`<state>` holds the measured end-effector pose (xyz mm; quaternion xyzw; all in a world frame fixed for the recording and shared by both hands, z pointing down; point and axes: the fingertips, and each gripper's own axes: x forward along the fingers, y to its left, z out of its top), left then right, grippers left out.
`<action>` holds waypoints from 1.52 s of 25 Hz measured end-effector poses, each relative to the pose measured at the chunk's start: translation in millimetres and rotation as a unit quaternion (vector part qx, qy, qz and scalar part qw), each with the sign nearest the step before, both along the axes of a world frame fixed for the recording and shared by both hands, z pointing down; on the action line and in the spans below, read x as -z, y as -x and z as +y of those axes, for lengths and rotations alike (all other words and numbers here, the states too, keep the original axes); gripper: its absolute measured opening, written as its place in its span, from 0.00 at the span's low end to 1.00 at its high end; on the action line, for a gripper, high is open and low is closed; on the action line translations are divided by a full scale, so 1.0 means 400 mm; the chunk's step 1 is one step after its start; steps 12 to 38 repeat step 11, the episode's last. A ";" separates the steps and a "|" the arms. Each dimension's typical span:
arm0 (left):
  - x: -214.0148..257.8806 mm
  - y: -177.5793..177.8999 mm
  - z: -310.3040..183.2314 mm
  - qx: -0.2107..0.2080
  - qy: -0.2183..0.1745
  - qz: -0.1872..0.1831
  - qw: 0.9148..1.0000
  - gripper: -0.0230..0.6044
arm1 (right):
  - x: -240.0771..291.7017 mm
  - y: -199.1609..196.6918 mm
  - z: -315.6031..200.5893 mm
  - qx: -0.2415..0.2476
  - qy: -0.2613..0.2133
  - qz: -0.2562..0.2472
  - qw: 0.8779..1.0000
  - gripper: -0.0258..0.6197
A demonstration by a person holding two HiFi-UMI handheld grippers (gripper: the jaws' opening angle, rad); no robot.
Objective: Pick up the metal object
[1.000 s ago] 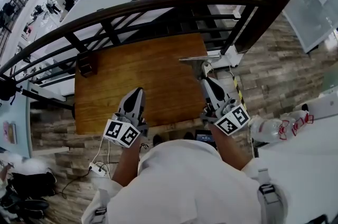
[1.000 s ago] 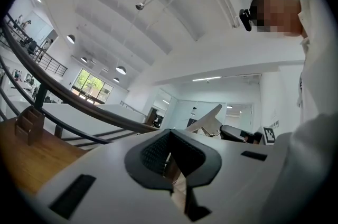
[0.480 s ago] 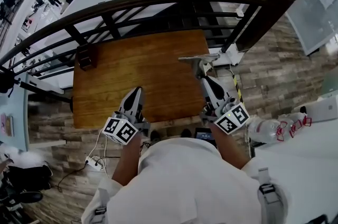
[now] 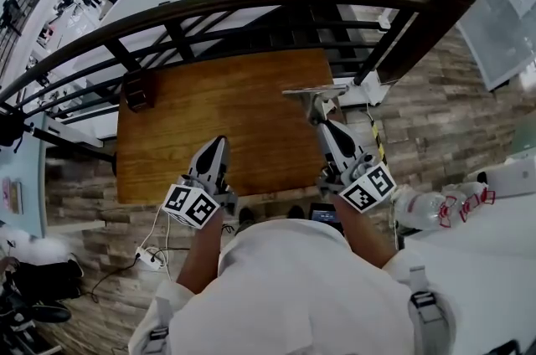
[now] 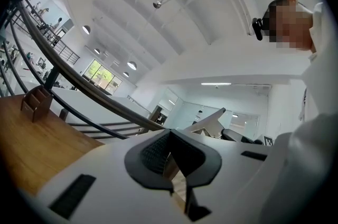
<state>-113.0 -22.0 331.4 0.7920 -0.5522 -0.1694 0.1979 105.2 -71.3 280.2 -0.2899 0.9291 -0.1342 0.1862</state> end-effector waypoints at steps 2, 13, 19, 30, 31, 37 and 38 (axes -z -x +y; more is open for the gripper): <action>0.003 -0.003 -0.006 -0.003 0.000 -0.002 1.000 0.05 | 0.004 -0.001 -0.003 0.000 -0.003 -0.002 1.000 0.08; 0.033 -0.073 -0.036 -0.016 -0.011 -0.009 1.000 0.05 | 0.027 -0.079 -0.014 -0.014 -0.013 -0.007 1.000 0.08; 0.033 -0.073 -0.036 -0.016 -0.011 -0.009 1.000 0.05 | 0.027 -0.079 -0.014 -0.014 -0.013 -0.007 1.000 0.08; 0.033 -0.073 -0.036 -0.016 -0.011 -0.009 1.000 0.05 | 0.027 -0.079 -0.014 -0.014 -0.013 -0.007 1.000 0.08; 0.033 -0.073 -0.036 -0.016 -0.011 -0.009 1.000 0.05 | 0.027 -0.079 -0.014 -0.014 -0.013 -0.007 1.000 0.08; 0.033 -0.073 -0.036 -0.016 -0.011 -0.009 1.000 0.05 | 0.027 -0.079 -0.014 -0.014 -0.013 -0.007 1.000 0.08; 0.033 -0.073 -0.036 -0.016 -0.011 -0.009 1.000 0.05 | 0.027 -0.079 -0.014 -0.014 -0.013 -0.007 1.000 0.08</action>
